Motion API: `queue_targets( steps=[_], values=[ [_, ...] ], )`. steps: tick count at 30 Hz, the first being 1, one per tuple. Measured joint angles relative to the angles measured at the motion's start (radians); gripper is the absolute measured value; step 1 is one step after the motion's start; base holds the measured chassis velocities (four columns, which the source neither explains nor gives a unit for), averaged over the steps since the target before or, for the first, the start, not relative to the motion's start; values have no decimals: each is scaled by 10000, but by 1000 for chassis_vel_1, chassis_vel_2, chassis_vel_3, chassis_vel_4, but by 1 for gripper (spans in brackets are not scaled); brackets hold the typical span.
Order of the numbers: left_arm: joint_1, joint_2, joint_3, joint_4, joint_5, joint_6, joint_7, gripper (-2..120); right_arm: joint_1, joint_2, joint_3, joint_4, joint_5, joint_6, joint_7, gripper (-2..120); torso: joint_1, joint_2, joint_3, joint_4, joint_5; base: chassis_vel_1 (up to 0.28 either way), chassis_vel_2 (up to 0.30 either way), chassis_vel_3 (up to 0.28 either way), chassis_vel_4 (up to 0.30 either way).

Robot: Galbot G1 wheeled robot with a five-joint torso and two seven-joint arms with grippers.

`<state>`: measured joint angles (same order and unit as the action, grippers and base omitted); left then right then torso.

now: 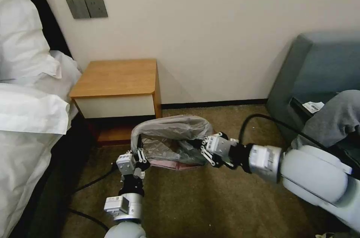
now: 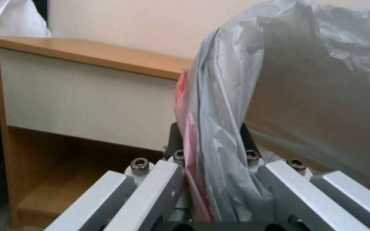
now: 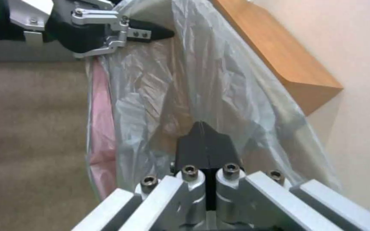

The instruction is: Pick up the garbage bag from the table and place it over the trash can.

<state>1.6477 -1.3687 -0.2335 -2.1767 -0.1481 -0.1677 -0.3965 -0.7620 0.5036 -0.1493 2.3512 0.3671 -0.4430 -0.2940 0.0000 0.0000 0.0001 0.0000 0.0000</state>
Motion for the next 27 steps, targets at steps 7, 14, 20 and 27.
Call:
queue_targets(
  steps=[7,14,20,27],
  values=[
    [-352,15,-22,309,-41,0,1,5,1441,771,-1621,-558,-318,-696,57,0,0,0,0,0,0,0,0,0,0],
    [-411,35,53,364,-41,-3,12,5,2826,1410,-3256,-1131,-544,-1724,210,0,0,0,0,0,-1,0,0,0,0],
    [-387,74,31,345,-36,-26,19,5,3497,1697,-3937,-1577,-870,-2195,243,0,0,0,0,1,-1,0,0,0,0],
    [-406,77,18,338,-35,-47,21,5,3792,1777,-4202,-1824,-1163,-2365,215,0,-1,0,-1,-1,0,0,0,0,0]
  ],
)
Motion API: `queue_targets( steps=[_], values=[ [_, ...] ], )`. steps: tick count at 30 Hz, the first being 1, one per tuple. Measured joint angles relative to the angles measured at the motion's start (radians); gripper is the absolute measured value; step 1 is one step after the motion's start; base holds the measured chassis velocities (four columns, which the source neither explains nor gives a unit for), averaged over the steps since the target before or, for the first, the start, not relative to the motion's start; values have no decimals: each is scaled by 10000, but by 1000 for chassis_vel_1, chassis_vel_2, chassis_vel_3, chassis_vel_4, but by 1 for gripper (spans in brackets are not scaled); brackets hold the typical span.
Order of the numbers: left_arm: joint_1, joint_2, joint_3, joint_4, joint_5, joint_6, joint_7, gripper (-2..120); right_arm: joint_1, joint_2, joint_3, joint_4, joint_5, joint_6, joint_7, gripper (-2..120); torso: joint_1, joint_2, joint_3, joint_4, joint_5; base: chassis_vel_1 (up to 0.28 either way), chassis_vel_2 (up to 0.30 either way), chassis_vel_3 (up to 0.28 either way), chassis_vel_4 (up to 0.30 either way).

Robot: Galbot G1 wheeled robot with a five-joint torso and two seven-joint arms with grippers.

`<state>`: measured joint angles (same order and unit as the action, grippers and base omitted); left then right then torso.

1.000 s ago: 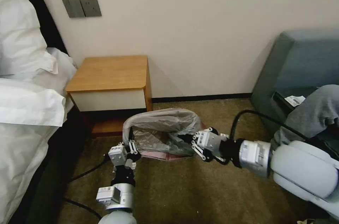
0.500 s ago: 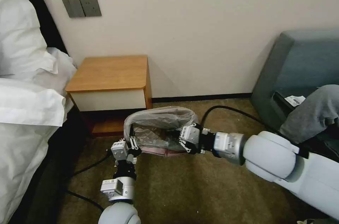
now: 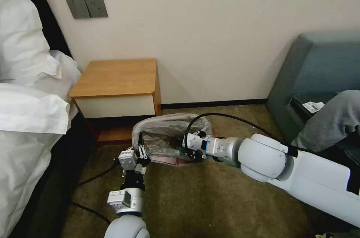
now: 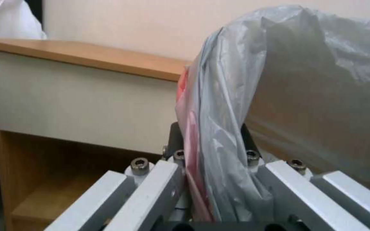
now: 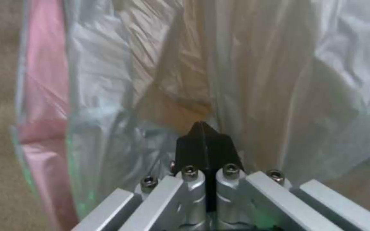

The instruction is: Pick up the garbage bag from the table and place it over the trash can.

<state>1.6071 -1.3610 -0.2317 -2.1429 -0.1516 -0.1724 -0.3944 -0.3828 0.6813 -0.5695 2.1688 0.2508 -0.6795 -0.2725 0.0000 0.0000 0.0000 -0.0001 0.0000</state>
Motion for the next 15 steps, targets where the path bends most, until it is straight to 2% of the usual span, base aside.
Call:
queue_targets(
  steps=[9,15],
  values=[
    [-17,5,56,-43,0,-3,14,5,679,172,-505,-358,-106,-142,-50,0,1,0,0,0,1,0,0,0,0],
    [48,-9,133,-98,30,-30,29,5,1200,590,-1130,-806,-116,-326,-19,0,1,-1,0,1,0,0,0,0,0]
  ],
)
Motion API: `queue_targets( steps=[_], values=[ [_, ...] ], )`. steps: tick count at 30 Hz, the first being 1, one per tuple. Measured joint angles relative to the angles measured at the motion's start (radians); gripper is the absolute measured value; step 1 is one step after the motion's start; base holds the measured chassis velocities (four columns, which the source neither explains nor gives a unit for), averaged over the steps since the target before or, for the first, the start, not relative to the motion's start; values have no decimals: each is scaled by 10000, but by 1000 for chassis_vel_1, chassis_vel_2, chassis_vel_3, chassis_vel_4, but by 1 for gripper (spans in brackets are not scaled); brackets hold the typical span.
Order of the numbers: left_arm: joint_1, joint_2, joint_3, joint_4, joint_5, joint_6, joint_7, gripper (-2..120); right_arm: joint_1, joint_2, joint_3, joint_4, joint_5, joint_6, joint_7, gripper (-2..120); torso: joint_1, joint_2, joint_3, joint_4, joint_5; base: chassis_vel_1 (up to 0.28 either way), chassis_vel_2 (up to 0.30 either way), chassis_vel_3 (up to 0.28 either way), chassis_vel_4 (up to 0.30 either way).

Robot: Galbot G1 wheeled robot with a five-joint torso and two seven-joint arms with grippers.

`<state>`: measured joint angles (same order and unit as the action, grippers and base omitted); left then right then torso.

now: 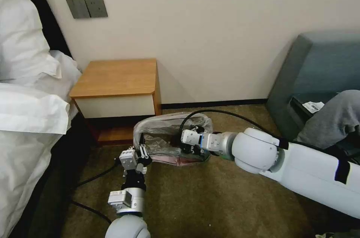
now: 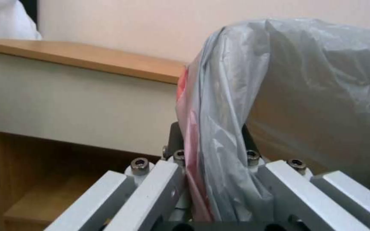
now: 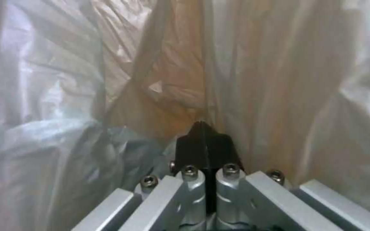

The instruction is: Pick up the garbage bag from the table and place it over the trash can.

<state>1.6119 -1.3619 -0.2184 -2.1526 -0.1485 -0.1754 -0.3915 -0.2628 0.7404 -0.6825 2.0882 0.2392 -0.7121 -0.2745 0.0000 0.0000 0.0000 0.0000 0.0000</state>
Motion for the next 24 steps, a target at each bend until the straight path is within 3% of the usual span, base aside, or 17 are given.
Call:
queue_targets(
  steps=[24],
  values=[
    [92,10,172,-78,53,-107,30,5,858,1483,-1345,-1945,-213,-186,148,0,0,0,0,0,0,0,0,0,0]
  ],
)
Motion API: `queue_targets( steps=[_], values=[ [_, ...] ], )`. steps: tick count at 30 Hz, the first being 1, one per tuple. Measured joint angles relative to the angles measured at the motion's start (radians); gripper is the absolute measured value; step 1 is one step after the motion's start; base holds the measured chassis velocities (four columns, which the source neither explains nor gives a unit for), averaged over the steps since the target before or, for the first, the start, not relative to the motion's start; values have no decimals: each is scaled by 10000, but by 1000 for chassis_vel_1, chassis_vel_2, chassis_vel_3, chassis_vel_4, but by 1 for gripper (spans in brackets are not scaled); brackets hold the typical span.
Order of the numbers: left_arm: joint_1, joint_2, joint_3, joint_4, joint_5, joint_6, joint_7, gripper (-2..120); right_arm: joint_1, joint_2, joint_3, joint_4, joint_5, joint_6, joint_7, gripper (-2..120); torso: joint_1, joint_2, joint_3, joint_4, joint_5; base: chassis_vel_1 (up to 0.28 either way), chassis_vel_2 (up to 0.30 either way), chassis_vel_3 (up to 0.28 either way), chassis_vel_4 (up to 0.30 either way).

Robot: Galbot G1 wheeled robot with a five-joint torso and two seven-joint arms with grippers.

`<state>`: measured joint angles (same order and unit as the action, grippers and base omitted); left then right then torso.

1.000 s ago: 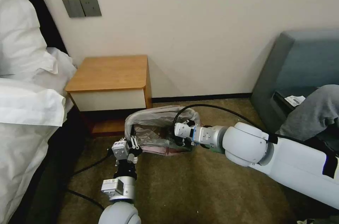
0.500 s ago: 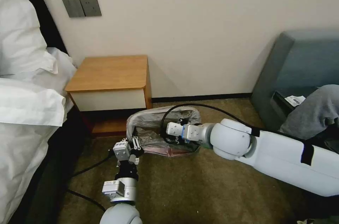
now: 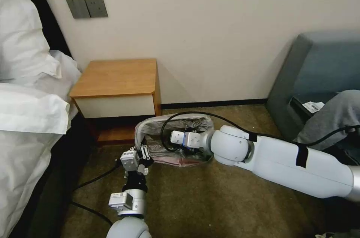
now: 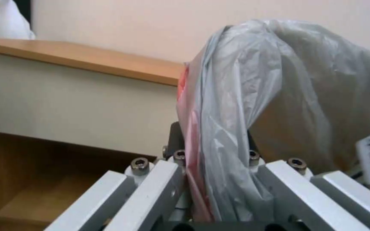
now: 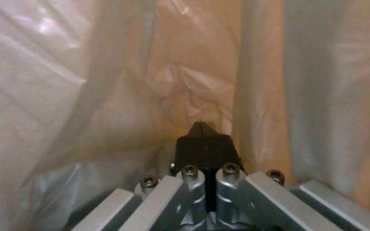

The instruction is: Pick up the garbage bag from the table and place it over the trash can.

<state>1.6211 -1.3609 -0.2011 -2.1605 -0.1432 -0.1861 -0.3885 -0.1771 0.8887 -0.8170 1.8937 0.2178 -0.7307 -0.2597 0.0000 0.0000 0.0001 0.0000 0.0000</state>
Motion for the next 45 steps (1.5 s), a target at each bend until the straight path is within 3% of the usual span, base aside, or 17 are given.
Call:
queue_targets(
  steps=[18,45],
  values=[
    [27,-18,-35,-34,21,-14,13,5,364,973,-617,-1596,-255,16,5,0,0,0,0,0,0,0,0,0,0],
    [85,-35,-42,-94,23,-53,21,5,875,1863,-1441,-2927,-500,13,70,0,0,0,-1,-1,0,0,0,0,0]
  ],
)
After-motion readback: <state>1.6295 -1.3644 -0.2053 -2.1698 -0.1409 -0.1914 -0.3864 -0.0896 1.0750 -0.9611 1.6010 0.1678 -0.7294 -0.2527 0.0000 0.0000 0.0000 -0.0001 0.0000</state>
